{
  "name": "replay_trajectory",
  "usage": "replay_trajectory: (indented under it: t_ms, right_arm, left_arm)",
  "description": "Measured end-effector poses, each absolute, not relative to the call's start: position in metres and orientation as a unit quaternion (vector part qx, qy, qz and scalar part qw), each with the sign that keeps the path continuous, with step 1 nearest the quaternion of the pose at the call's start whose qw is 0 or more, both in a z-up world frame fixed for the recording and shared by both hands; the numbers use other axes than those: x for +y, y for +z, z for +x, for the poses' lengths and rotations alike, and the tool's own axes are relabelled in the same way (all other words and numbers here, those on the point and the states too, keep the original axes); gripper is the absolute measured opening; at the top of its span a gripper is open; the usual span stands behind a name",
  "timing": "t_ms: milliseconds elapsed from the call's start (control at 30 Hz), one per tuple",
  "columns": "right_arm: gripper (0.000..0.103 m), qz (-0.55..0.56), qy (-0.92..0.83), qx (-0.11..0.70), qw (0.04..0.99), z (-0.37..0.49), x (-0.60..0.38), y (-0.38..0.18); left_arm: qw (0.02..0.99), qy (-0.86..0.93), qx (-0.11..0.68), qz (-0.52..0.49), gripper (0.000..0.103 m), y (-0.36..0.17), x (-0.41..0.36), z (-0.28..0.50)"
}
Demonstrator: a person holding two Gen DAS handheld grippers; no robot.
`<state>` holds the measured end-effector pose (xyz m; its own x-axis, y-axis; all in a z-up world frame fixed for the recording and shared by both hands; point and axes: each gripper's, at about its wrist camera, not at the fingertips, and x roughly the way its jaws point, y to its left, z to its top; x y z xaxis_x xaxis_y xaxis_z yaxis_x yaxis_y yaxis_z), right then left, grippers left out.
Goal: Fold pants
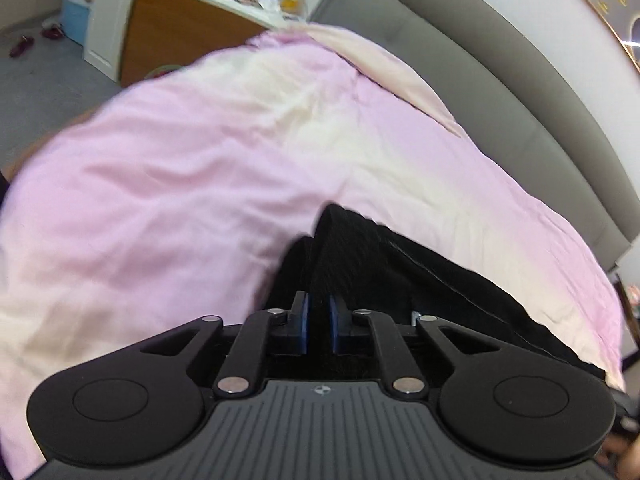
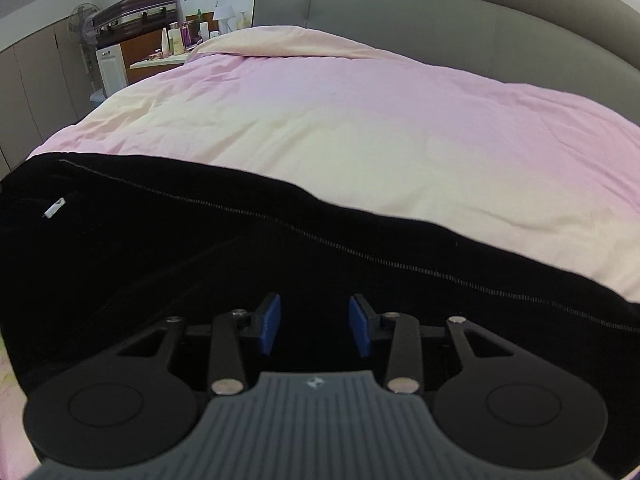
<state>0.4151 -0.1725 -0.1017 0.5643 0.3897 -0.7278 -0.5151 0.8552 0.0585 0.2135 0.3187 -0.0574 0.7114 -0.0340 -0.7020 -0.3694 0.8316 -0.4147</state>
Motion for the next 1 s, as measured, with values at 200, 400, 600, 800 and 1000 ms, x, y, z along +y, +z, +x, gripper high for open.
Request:
replay_trajectory:
  t_ms: [200,400,600,800,1000]
  right_arm:
    - [0.036,-0.095,0.223,0.447,0.861,0.384,-0.192,-0.147]
    - [0.036,-0.017,0.193,0.423,0.885,0.366,-0.234,-0.135]
    - [0.040,0.098,0.002,0.348,0.932,0.375,-0.344,-0.104]
    - [0.043,0.272,-0.149,0.316,0.897,0.394,-0.468,-0.118]
    - [0.043,0.362,-0.205,0.292,0.861,0.415,-0.513,-0.140]
  left_arm:
    - [0.878,0.169,0.376,-0.242,0.001,-0.072,0.320,0.212]
    - [0.913,0.102,0.355,-0.174,0.026,-0.046,0.276,0.208]
    - [0.899,0.042,0.410,-0.151,0.036,-0.077,0.237,0.224]
    - [0.892,0.046,0.425,-0.146,0.044,-0.094,0.231,0.223]
    - [0.892,0.059,0.427,-0.138,0.044,-0.096,0.227,0.225]
